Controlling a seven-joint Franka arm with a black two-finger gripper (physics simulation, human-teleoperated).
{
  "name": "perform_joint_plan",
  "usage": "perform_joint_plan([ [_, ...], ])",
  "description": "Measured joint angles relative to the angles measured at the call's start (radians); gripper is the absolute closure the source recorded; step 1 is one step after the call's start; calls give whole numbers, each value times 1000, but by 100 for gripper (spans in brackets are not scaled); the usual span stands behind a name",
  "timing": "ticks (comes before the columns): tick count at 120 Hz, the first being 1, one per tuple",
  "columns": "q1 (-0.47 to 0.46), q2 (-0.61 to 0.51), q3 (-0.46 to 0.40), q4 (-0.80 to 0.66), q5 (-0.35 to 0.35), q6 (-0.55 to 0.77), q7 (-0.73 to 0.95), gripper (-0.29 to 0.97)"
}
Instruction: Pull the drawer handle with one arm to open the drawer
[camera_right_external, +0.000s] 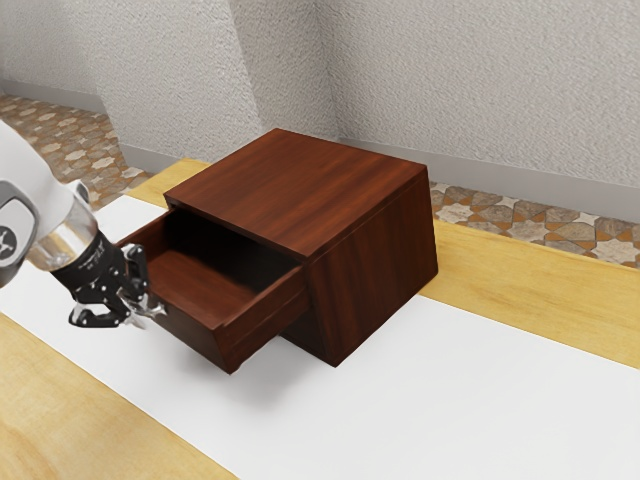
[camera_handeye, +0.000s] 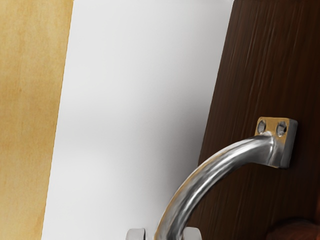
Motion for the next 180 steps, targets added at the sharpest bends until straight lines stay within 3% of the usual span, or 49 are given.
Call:
perform_joint_plan([
  [73, 75, -179, -29, -160, -39, 24, -12, 74],
  [98, 73, -211, -37, -163, -53, 42, -3, 30],
  [124, 66, -323, -49, -143, -48, 11, 5, 11],
  [131, 28, -291, -75, -33, -43, -21, 4, 8],
  [138, -61, -123, -86, 266, -23, -111, -1, 6],
  [143, -186, -4, -66, 456, 6, -181, -8, 5],
  [148, -328, 56, -2, 549, 32, -238, -15, 4],
  [154, -440, 101, 60, 608, 39, -289, -23, 3],
  [164, -523, 129, 92, 632, 24, -350, -39, 2],
  [180, -573, 127, 98, 553, 19, -409, -91, 1],
])
